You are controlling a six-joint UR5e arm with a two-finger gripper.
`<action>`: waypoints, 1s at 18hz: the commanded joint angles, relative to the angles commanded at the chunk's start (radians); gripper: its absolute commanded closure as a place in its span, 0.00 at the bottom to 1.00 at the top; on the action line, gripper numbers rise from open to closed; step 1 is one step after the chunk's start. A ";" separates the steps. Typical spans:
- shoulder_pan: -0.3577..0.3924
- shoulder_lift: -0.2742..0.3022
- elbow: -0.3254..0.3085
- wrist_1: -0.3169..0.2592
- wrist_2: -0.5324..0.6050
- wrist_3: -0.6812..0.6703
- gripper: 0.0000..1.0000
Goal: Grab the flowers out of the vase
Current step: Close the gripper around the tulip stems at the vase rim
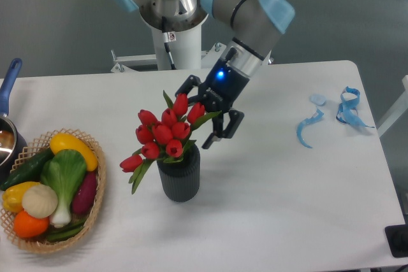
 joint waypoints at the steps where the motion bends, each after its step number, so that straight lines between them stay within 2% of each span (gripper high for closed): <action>1: 0.000 0.000 0.000 0.000 0.000 0.000 0.00; 4: -0.009 -0.006 0.002 0.000 -0.002 0.000 0.00; 10: -0.020 -0.077 0.021 0.046 -0.003 0.000 0.00; 18: -0.017 -0.087 0.035 0.055 -0.038 0.000 0.01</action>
